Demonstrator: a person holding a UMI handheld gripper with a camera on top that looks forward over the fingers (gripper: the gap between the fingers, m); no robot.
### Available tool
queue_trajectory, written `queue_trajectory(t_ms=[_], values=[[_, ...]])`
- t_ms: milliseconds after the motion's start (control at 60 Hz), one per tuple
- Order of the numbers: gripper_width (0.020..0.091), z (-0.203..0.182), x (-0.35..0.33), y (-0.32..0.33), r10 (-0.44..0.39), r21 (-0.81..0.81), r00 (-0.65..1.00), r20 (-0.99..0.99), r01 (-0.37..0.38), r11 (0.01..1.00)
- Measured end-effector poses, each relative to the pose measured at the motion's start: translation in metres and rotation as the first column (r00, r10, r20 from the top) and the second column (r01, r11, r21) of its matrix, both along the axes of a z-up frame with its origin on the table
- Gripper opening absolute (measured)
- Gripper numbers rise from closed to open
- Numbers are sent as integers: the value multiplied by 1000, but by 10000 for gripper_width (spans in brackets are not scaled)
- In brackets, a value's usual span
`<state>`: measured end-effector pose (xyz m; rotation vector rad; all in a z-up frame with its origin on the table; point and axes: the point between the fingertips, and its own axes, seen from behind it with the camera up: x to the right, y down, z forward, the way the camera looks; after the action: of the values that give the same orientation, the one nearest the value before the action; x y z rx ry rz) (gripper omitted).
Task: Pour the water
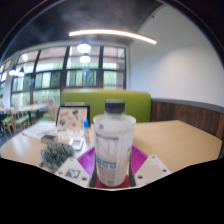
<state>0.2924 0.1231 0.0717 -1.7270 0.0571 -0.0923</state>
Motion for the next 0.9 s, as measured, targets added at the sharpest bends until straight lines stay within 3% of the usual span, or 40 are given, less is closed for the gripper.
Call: queue_trajectory(t_ms=[117, 300, 433, 533, 900], values=[[445, -3, -4, -4, -5, -20, 1000, 1, 5, 1000], [469, 0, 2, -4, -7, -16, 1000, -16, 6, 1000], [612, -1, 0, -5, -13, -12, 1000, 1, 13, 1000], [855, -11, -2, -16, -2, -71, 1000, -19, 1, 998], [831, 18, -29, -115, -15, -25, 1000, -5, 15, 1000]])
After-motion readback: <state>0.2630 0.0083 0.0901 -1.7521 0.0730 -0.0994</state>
